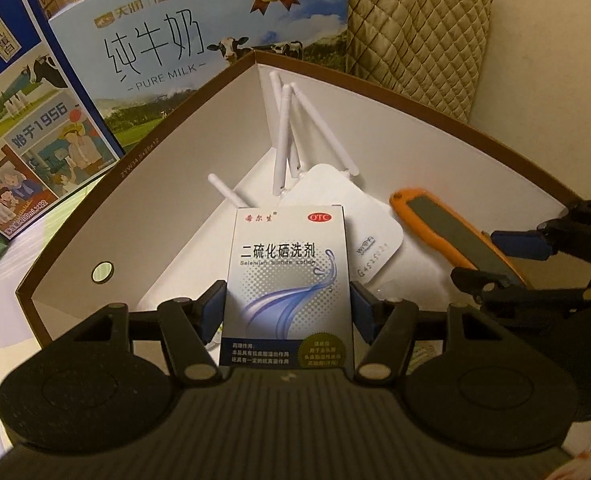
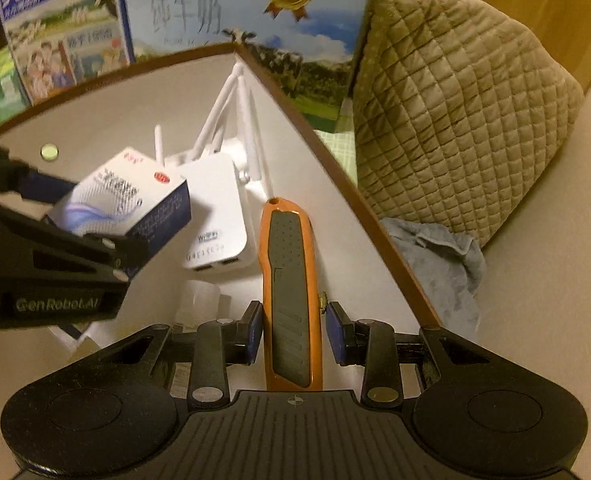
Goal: Organize rigid objects
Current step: 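Open both tools to release the knife and medicine box into the box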
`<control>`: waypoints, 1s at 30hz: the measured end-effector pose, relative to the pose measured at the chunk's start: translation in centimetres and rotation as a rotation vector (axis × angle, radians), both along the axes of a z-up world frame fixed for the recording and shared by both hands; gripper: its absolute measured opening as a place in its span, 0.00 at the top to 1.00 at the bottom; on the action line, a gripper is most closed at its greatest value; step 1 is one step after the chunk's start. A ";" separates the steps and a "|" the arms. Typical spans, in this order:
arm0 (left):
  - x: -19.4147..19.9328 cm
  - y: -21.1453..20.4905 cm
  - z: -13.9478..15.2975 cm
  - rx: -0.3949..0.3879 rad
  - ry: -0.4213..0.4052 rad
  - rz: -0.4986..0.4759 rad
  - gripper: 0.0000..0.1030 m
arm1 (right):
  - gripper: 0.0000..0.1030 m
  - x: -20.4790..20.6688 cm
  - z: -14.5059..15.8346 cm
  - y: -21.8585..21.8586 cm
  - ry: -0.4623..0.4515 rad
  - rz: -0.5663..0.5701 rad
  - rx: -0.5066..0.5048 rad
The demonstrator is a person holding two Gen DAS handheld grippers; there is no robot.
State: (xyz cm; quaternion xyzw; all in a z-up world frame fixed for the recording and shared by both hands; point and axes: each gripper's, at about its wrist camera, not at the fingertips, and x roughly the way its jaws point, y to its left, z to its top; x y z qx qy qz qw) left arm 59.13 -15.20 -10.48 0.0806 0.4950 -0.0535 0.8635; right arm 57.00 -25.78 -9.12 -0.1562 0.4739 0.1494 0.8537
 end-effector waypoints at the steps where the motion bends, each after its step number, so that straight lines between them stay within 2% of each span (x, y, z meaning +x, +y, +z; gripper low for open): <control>1: 0.1 0.0 -0.1 0.001 0.001 0.000 0.41 | 0.70 0.1 -0.2 0.0 0.004 -0.004 -0.004; 12: 0.5 0.4 -0.3 0.009 0.018 0.010 0.40 | 0.69 0.0 0.6 -0.8 0.016 -0.025 0.058; 14: 0.4 0.6 -0.4 0.005 0.029 0.006 0.40 | 0.66 -0.2 1.0 -1.1 0.023 -0.035 0.079; 19: 0.1 1.0 0.5 -0.015 0.013 0.000 0.39 | 0.49 -1.1 2.1 -1.9 0.014 -0.058 0.124; 21: 0.0 1.1 1.3 -0.018 -0.008 -0.001 0.38 | 0.46 -1.7 2.5 -2.0 0.015 -0.062 0.137; 22: 0.0 1.2 1.4 -0.010 -0.023 -0.007 0.30 | 0.45 -1.9 2.6 -2.0 0.017 -0.065 0.143; 23: 0.1 1.2 1.3 0.013 -0.021 -0.009 0.26 | 0.44 -2.1 2.8 -2.1 0.016 -0.068 0.152; 25: 0.3 1.3 1.1 0.033 0.014 -0.003 0.33 | 0.43 -2.4 3.0 -2.1 0.017 -0.074 0.169; 27: -0.3 1.7 1.9 -0.010 0.006 -0.011 0.32 | 0.43 -2.8 3.3 -2.2 0.012 -0.079 0.181; 30: -1.2 1.6 2.8 0.001 -0.020 -0.025 0.29 | 0.42 -3.5 3.8 -2.4 0.014 -0.086 0.207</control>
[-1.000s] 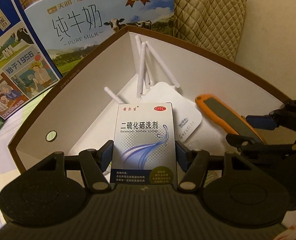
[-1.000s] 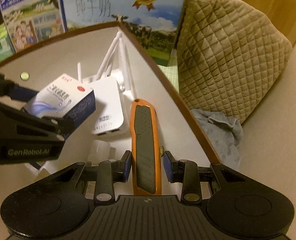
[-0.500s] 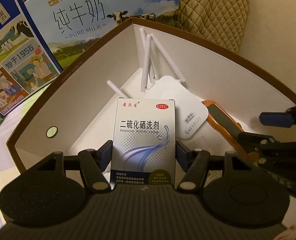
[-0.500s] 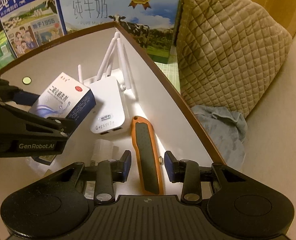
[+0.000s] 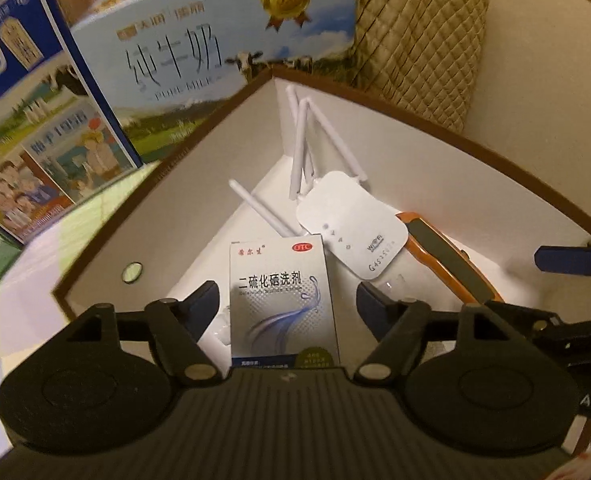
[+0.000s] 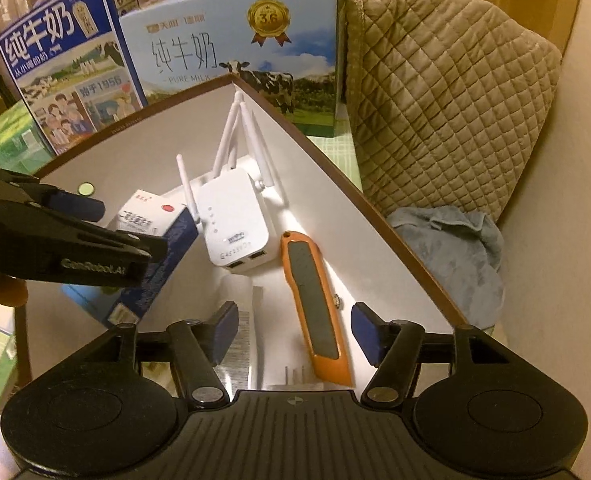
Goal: Organize rigid objects
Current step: 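Open both tools to release the knife and medicine box into the box, then withdraw both tools from the box back over the table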
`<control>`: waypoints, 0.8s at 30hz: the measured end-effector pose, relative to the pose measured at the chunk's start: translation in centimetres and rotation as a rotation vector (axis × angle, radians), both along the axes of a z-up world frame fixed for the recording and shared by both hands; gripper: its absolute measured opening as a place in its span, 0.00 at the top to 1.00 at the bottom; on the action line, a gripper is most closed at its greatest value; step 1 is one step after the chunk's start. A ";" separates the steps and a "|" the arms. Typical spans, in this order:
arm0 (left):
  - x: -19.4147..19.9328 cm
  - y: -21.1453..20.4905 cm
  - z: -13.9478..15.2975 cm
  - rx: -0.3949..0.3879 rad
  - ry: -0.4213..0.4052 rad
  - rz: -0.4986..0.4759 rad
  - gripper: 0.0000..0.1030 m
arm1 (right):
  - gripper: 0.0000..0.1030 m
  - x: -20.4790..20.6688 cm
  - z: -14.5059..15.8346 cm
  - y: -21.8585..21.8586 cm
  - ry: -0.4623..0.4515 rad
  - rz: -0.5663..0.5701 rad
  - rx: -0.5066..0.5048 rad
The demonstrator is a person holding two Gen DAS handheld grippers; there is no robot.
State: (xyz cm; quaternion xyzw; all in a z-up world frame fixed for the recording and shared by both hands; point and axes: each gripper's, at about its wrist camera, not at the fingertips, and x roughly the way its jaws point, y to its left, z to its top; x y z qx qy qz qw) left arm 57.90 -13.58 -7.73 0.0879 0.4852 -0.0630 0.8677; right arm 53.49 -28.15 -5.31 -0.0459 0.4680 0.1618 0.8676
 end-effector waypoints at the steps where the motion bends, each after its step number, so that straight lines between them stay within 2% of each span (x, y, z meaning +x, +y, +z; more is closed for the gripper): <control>1: -0.4 0.1 0.3 0.000 -0.003 -0.006 0.29 | 0.41 -0.2 0.2 -0.1 0.000 -0.002 0.009; 6: -2.2 0.9 1.5 -0.043 -0.003 0.001 0.29 | 0.40 -1.7 1.1 -0.2 -0.005 -0.020 0.052; 24: -11.4 2.8 6.4 -0.104 -0.073 -0.018 0.29 | 0.37 -8.8 5.0 -0.9 -0.034 -0.098 0.149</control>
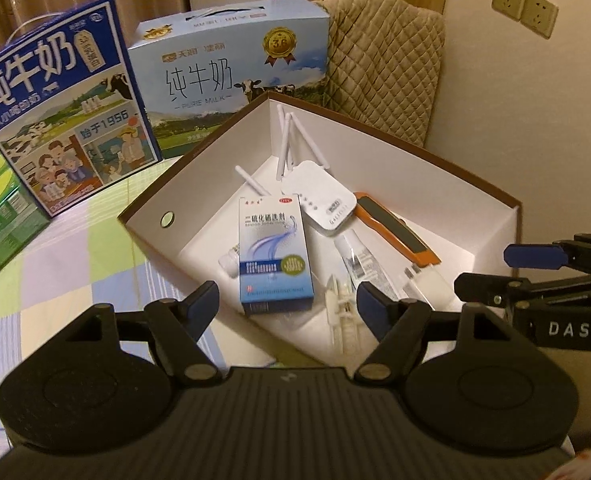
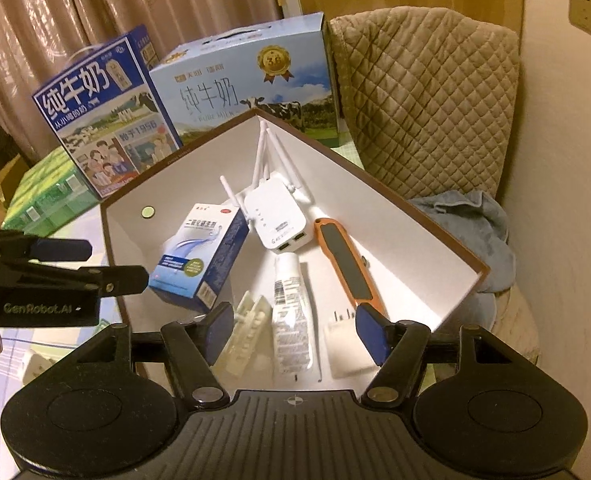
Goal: Organize rigid objects
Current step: 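Withdraw both tools from the box back over the table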
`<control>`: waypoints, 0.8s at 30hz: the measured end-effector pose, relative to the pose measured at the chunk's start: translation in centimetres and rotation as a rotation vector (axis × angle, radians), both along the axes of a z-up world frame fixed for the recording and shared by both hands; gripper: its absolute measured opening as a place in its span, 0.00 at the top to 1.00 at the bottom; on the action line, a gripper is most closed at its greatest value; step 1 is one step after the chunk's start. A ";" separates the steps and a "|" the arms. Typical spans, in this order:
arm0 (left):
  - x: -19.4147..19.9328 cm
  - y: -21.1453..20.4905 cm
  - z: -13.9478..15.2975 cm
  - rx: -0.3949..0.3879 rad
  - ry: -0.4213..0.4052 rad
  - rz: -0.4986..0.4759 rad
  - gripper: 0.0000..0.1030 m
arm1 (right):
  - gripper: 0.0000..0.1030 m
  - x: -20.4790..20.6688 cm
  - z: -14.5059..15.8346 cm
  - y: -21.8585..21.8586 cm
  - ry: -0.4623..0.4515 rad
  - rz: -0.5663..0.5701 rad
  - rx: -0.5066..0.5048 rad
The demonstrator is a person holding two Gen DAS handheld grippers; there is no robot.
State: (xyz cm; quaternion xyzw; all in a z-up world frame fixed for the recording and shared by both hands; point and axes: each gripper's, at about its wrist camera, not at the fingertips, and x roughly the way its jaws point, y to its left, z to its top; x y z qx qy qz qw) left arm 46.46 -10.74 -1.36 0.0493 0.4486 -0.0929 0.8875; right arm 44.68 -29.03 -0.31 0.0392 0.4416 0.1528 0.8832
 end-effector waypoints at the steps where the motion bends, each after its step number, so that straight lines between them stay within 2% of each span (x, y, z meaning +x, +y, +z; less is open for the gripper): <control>1: -0.6 0.2 0.2 -0.004 -0.004 -0.001 0.29 | 0.37 -0.4 0.2 0.0 -0.002 -0.003 0.002; 11: -5.5 1.7 1.5 -0.032 -0.021 0.005 0.29 | 0.37 -5.0 1.4 1.2 -0.007 -0.005 0.022; 24: -12.0 5.1 1.1 -0.054 0.007 0.013 0.29 | 0.37 -10.3 2.1 3.7 0.013 0.019 0.034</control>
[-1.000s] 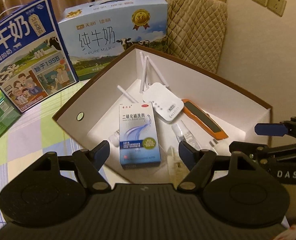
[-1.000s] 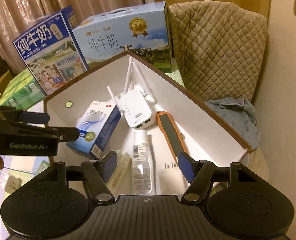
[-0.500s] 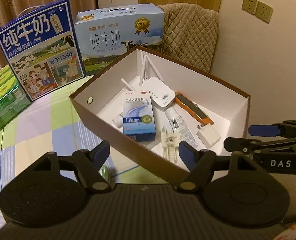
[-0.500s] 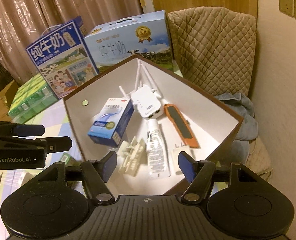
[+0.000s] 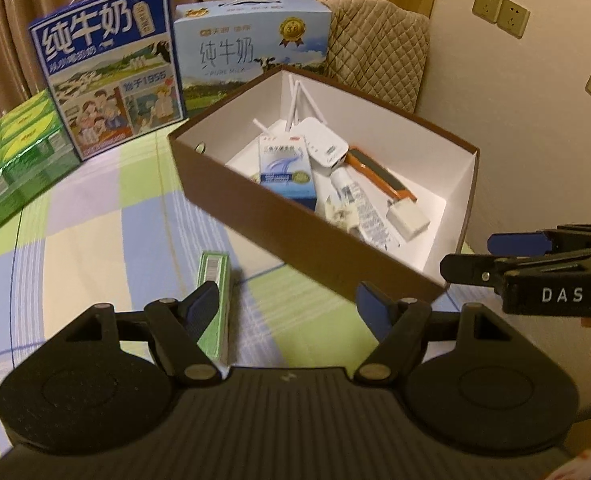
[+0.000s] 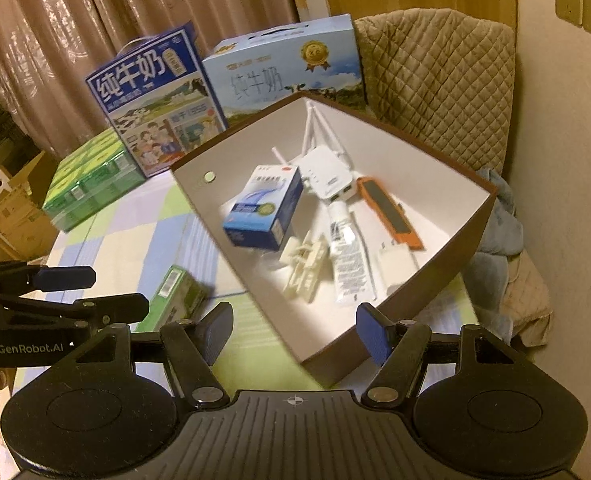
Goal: Organize rigid objects
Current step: 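Withdraw both tools from the box back over the table, then grasp the white plug adapter with the left tool while the right tool approaches the green box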
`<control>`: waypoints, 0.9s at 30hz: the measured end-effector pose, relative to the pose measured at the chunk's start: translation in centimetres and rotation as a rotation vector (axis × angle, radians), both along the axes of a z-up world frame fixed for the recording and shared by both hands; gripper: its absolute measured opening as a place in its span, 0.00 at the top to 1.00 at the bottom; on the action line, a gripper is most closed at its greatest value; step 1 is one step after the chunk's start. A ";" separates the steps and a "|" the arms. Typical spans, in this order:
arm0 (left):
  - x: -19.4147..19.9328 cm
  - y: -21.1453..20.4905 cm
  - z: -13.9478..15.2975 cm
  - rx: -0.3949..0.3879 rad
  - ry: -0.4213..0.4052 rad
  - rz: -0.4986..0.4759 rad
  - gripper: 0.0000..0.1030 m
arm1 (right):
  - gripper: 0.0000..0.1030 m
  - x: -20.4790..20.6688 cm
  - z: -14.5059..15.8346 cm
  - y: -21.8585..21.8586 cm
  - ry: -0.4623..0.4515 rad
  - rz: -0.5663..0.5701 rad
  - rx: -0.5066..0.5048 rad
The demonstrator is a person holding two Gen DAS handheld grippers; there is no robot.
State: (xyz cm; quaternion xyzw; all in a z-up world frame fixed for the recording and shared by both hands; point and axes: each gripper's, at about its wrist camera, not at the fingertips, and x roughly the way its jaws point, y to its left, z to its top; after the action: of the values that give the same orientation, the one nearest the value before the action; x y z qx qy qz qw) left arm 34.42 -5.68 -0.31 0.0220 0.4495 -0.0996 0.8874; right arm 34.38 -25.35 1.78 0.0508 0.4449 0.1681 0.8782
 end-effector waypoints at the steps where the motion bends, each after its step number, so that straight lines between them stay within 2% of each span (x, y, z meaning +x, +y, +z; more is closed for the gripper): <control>1: -0.5 0.3 -0.1 -0.002 0.003 0.003 0.29 | 0.37 -0.4 0.0 0.2 0.002 0.004 -0.002; 13: -4.8 4.0 -1.1 -0.011 0.039 0.053 0.29 | 0.37 -3.7 -1.3 3.5 0.052 0.060 0.007; 27: -7.6 7.7 -2.3 -0.022 0.065 0.120 0.29 | 0.37 -5.9 -3.5 7.7 0.118 0.129 0.004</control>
State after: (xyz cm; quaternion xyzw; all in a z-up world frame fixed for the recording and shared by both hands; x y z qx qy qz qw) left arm 26.83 2.07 -2.56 -0.0177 0.4777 -0.0518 0.8768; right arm 28.48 -17.64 -1.70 0.0333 0.4978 0.2220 0.8377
